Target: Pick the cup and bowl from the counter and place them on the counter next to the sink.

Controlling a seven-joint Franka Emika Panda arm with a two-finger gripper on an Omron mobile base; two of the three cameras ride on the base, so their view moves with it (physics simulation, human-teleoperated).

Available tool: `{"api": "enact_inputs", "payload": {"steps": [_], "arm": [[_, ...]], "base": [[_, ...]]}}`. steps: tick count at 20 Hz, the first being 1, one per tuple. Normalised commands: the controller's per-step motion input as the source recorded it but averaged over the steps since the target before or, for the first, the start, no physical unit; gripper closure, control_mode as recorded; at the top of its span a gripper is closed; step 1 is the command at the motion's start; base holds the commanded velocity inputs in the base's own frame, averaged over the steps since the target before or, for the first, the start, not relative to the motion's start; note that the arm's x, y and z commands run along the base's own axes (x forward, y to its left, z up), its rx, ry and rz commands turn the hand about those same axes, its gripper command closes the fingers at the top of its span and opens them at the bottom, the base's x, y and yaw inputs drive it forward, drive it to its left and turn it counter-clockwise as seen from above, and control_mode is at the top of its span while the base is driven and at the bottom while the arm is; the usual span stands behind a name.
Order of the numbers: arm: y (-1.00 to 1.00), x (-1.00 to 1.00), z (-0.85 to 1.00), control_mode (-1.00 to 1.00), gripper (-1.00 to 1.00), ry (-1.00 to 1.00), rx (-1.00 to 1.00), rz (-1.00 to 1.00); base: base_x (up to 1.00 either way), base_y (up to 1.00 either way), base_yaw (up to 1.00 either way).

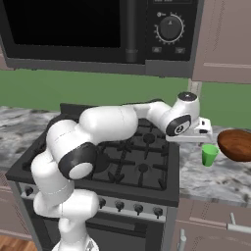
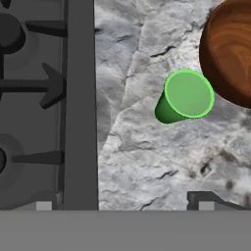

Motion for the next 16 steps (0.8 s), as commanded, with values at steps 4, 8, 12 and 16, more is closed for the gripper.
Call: {"api": "enact_inputs", "payload": {"steps": [4,8,12,16], "arm": [[-0.43,0.12,-0.06,-1.0,-1.0,0.0,0.0,0.0],[-0.32,0.25,-0.11,-1.0,-1.0,0.0,0.0,0.0],[-0.12,0.33,-0.14,-1.0,-1.0,0.0,0.0,0.0],[-0.04,0.36,-0.16,-1.0,-1.0,0.0,0.0,0.0]], "base": [[0.0,0.0,0.0],[0.0,0.0,0.0],[0.0,0.0,0.0],[0.0,0.0,0.0]]}}
